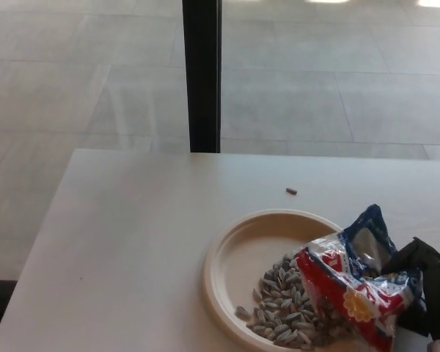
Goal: The robot uses its right hand to pick up a bag of sunflower seeds kept in the middle of the desk and tilts it over a plate kept next to it to pour out a few seeds and then puts the bag of seeds back on the desk
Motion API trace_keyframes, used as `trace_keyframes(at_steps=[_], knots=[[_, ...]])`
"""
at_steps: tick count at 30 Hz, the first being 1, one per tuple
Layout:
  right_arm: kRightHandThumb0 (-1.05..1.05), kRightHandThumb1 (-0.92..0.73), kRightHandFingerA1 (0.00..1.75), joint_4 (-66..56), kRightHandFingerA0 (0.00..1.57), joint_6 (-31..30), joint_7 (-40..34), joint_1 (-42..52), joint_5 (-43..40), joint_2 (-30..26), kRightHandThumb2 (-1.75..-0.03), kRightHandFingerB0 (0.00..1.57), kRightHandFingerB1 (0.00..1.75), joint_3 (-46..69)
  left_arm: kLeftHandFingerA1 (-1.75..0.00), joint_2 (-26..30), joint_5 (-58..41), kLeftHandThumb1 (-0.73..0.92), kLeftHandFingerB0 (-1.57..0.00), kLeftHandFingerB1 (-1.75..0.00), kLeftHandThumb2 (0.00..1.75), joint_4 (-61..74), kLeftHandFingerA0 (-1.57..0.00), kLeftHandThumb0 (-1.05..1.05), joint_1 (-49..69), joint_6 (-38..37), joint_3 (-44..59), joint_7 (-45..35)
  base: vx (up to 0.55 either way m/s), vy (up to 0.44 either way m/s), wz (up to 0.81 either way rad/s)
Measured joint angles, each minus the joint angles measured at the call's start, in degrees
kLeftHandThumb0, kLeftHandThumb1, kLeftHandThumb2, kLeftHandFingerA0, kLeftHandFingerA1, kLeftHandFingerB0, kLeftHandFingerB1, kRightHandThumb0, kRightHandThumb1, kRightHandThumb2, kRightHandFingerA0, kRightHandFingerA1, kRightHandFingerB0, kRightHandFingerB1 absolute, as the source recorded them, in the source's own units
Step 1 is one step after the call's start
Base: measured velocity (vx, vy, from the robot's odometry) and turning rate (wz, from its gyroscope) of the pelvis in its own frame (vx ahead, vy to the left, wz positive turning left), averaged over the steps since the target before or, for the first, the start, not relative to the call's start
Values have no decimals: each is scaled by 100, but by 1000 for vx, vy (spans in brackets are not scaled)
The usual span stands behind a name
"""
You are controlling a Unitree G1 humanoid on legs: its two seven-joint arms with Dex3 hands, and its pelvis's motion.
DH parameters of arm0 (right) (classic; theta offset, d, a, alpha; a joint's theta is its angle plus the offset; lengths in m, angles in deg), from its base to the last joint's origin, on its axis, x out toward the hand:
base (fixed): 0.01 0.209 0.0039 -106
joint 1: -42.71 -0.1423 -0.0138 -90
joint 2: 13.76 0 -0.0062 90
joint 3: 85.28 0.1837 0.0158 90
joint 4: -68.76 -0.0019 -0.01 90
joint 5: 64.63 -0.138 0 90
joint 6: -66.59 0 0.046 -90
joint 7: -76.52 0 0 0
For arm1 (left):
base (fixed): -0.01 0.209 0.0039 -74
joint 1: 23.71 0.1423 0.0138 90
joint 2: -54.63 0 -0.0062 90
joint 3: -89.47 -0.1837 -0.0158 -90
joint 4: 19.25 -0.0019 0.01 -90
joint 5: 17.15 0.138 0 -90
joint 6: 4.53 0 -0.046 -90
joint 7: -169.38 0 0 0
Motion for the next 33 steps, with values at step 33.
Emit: trace_keyframes(at_steps=[33], knots=[[-28,-53,148,-705,86,-1687,716,-202,-293,198,-68,76,102,-186,-46,-10,6,74,-41,-36,63,-9,-50,-65,78,-2,3,-21,0,0,0]])
